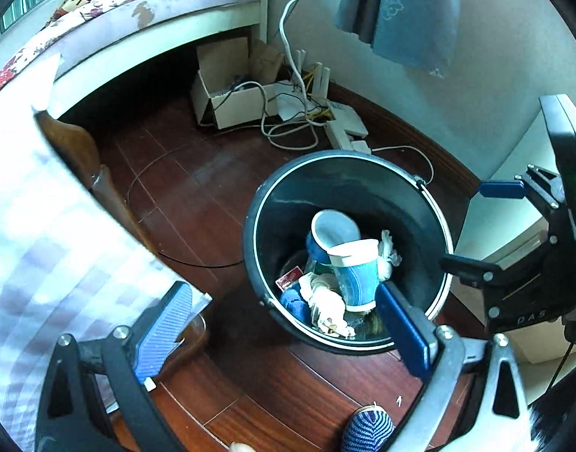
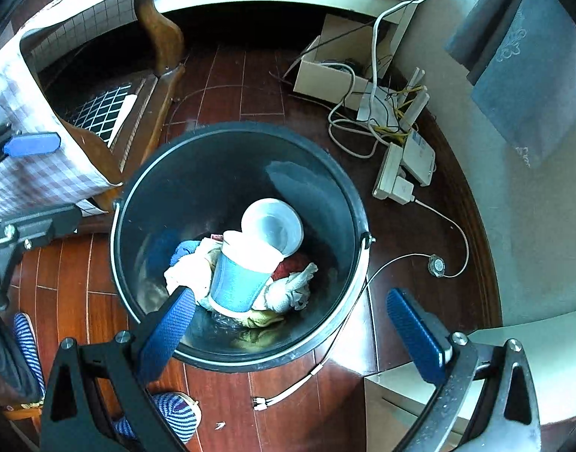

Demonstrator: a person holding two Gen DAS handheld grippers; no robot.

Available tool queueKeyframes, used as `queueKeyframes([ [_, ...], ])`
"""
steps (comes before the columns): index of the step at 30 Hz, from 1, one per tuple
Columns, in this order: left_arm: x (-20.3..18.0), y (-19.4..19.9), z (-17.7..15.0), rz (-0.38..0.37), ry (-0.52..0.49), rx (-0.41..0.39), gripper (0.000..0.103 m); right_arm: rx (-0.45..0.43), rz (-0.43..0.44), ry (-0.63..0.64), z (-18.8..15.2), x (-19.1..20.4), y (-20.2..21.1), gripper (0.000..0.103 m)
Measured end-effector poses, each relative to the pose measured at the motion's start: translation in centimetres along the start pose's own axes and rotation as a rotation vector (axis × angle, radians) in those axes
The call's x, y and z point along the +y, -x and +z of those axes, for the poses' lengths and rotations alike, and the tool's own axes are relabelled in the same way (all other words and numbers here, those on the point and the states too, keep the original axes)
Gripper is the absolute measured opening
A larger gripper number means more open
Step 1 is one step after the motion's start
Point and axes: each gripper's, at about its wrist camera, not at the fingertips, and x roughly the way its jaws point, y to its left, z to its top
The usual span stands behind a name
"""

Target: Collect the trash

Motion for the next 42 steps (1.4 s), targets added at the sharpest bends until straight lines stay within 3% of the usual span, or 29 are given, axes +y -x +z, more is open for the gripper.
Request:
queueKeyframes([
  [10, 1.4, 5.1, -1.1, 0.021, 0.077, -0.074, 0.098, -0.082, -0.011, -0.037, 0.8, 2.2, 5.0, 0.102],
  [28, 5.7, 16.4, -3.8, 0.171, 0.145, -0.210, 0.098, -0.226, -0.010, -0.106, 3.1, 9.1, 15.0, 0.102],
  [42, 6.9, 26.6, -8.1, 0.278, 0.228, -0.328, 0.099, -0.374, -0.049, -0.178, 0.6, 13.8, 25.2, 0.102],
])
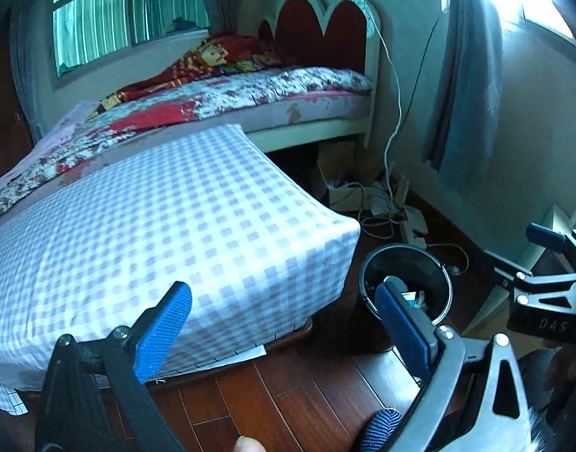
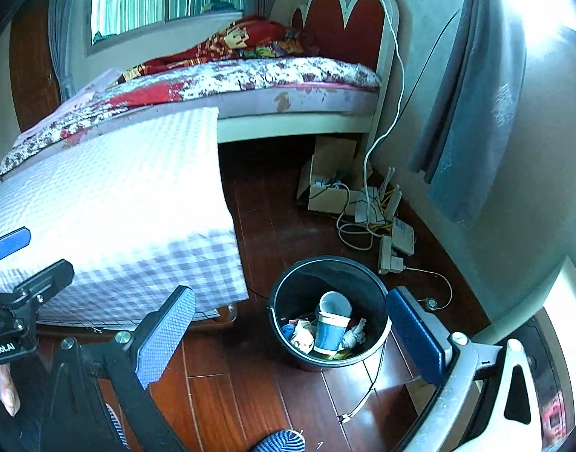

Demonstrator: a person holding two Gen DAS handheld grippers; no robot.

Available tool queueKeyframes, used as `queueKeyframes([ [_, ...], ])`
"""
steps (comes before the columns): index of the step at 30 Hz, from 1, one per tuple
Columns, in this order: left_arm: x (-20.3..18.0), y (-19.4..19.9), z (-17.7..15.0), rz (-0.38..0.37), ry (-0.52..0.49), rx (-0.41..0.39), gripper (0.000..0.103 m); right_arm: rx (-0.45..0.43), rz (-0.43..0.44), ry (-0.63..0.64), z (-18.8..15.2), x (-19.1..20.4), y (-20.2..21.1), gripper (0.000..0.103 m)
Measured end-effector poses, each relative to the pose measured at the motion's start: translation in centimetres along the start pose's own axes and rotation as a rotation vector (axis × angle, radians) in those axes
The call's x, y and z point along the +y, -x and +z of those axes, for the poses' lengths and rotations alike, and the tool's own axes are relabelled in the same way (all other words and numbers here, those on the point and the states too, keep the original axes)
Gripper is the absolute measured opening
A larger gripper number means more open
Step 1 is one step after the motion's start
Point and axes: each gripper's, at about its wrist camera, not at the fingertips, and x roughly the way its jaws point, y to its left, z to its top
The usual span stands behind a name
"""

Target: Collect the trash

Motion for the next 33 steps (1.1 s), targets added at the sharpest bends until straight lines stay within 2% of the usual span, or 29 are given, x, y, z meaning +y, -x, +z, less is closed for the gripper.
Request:
queueKeyframes([
  [5, 0.6, 3.3, -0.2, 0.015, -0.015, -0.069, 0.102, -0.038, -0.008, -0.023, -0.2, 0.6, 4.0, 0.102],
  [10, 1.5, 6.8, -0.3, -0.001, 0.043, -0.136, 0.102, -0.098, -0.015, -0.025, -0.7, 1.5, 7.6, 0.102],
  [14, 1.1, 8.5, -0.6, -0.002, 0.035, -0.164, 0.103, -0.125, -0.019, -0.019, -1.0, 2.1, 9.2, 0.102],
  [21, 0.8, 9.4, -0.5, 0.007, 0.020, -0.197, 0.103, -0.145, -0.019, -0.010, -0.6, 2.5, 9.9, 0.102],
  [33, 0.7, 8.9, -0.7, 0.021, 0.004, -0.194, 0.103, -0.152, -0.019, -0.022, -0.5, 2.3, 10.2, 0.102],
])
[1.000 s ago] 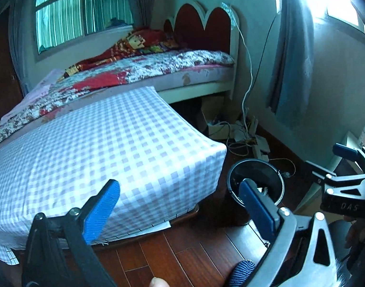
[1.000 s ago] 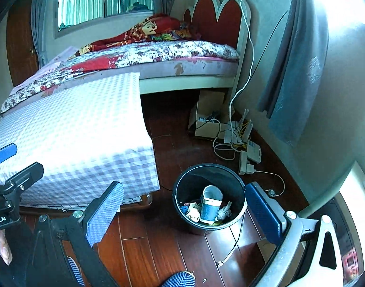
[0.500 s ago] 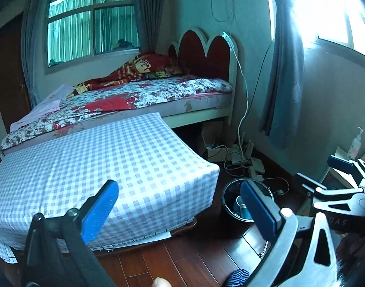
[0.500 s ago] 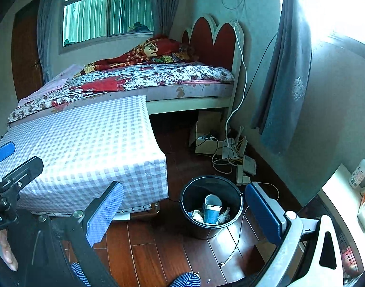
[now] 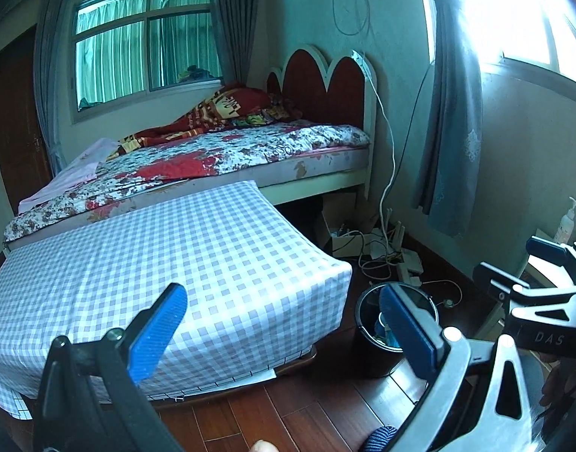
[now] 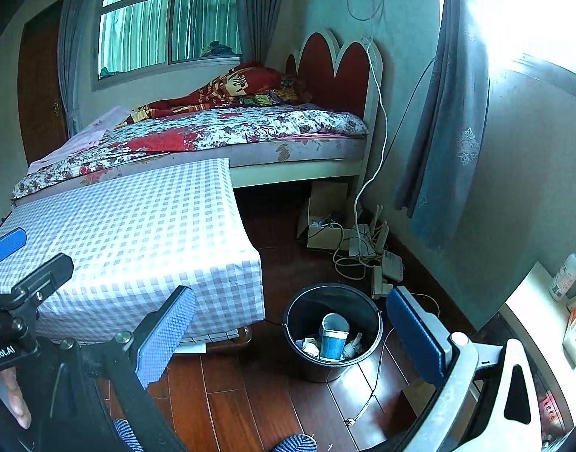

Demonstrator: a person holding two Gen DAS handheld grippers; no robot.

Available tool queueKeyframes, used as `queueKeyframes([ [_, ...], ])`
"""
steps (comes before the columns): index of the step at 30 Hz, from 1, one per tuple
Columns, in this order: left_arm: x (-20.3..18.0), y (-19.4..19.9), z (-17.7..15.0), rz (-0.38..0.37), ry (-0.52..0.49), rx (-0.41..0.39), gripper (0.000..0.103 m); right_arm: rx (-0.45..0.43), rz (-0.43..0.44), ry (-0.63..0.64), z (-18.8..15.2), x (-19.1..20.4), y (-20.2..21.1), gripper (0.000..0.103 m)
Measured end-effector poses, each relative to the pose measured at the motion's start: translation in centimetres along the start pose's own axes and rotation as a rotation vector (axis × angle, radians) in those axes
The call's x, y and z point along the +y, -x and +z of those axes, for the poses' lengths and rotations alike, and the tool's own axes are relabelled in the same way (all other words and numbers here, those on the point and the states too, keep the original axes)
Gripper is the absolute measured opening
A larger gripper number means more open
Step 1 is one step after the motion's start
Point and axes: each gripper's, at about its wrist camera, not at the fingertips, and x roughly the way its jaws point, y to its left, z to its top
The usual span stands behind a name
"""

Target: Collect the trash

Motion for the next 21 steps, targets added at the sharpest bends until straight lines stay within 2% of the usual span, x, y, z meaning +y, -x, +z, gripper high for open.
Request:
queueKeyframes([
  [21, 0.40, -0.21, -0.10, -0.010, -0.009, 0.011, 0.103, -0.012, 0.003, -0.008, 0.34, -0.19, 0.75, 0.102],
])
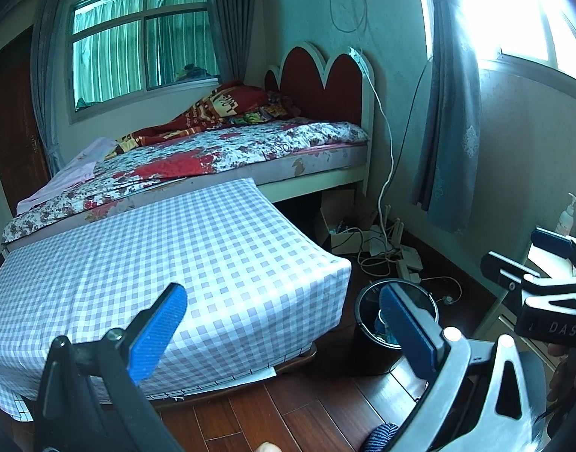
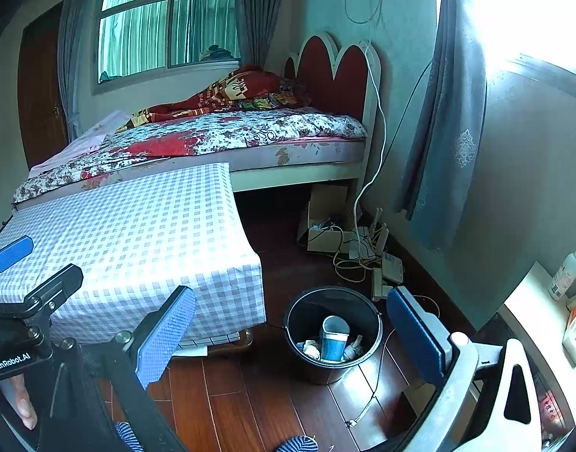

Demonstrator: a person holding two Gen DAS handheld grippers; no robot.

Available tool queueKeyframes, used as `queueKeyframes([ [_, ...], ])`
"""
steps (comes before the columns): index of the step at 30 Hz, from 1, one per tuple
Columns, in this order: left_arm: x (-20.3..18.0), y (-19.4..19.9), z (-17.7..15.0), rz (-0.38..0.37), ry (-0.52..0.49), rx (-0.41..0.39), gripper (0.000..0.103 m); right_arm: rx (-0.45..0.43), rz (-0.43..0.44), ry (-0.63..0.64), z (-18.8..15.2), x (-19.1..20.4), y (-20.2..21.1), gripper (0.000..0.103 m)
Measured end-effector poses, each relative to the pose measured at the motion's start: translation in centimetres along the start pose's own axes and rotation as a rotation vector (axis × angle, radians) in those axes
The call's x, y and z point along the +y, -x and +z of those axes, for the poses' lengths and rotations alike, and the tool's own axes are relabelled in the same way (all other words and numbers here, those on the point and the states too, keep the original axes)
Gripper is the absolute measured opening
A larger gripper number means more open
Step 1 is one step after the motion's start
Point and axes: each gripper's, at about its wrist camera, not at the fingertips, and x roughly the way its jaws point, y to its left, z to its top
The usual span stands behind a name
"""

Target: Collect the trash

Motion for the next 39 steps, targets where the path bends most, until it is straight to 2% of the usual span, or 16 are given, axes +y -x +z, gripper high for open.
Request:
queueKeyframes([
  [39, 0.07, 0.20, 0.24, -0.021, -0.015, -0.002, 0.103, 0.007, 0.004, -0.007, -0.34, -0.12, -0.22, 0.102],
])
